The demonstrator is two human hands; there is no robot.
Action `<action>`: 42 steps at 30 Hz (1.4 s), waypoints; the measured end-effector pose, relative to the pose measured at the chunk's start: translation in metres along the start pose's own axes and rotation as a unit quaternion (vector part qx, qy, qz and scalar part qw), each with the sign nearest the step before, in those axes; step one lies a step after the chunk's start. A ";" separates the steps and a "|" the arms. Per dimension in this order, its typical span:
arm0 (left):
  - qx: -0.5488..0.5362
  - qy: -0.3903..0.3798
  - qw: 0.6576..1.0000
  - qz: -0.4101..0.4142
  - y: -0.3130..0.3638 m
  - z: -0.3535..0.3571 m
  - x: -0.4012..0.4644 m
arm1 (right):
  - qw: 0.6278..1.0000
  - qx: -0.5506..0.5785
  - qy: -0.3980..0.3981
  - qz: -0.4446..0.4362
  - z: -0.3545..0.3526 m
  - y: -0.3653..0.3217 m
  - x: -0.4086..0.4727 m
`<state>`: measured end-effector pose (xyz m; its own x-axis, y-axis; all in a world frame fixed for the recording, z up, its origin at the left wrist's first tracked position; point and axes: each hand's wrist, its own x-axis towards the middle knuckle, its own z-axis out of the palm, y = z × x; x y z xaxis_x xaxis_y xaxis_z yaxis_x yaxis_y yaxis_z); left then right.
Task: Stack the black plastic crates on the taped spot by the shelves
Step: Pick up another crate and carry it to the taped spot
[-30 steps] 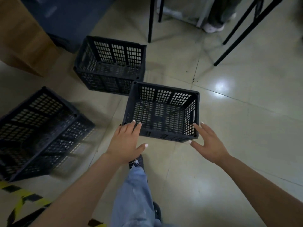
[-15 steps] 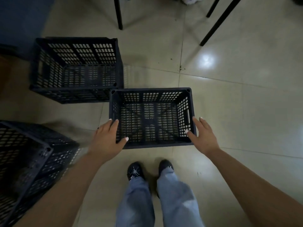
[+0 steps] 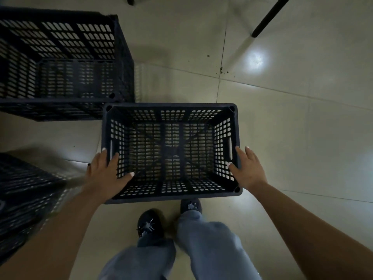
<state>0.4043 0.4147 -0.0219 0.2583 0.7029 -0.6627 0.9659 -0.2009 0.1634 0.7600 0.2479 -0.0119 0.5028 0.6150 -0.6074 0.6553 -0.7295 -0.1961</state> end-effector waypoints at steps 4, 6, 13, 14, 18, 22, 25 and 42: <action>-0.002 0.027 1.000 -0.004 -0.010 0.027 0.040 | 1.000 -0.024 0.011 -0.004 0.033 0.013 0.044; -0.006 0.045 0.999 -0.010 -0.015 0.038 0.055 | 0.999 -0.039 0.023 -0.003 0.048 0.018 0.061; -0.021 0.098 0.994 -0.034 -0.026 0.062 0.087 | 0.996 -0.006 0.087 0.009 0.081 0.021 0.094; -0.024 0.100 0.994 -0.035 -0.025 0.063 0.089 | 0.995 -0.005 0.097 0.013 0.083 0.020 0.096; -0.036 0.117 0.991 -0.051 -0.019 0.059 0.093 | 0.993 -0.012 0.116 0.034 0.086 0.016 0.100; -0.069 0.129 0.988 -0.053 -0.025 0.047 0.103 | 0.993 0.001 0.116 0.004 0.075 0.023 0.099; -0.060 0.109 0.991 -0.043 -0.028 0.041 0.098 | 0.996 0.026 0.090 0.006 0.061 0.026 0.091; -0.046 0.109 0.990 -0.079 -0.039 -0.089 -0.062 | 0.994 -0.055 0.042 -0.087 -0.091 -0.036 -0.033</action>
<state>0.3524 0.4395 0.0775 0.0924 0.8533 -0.5132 0.9895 -0.0211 0.1430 0.7706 0.2813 0.0854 0.4189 0.7550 -0.5045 0.7917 -0.5757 -0.2043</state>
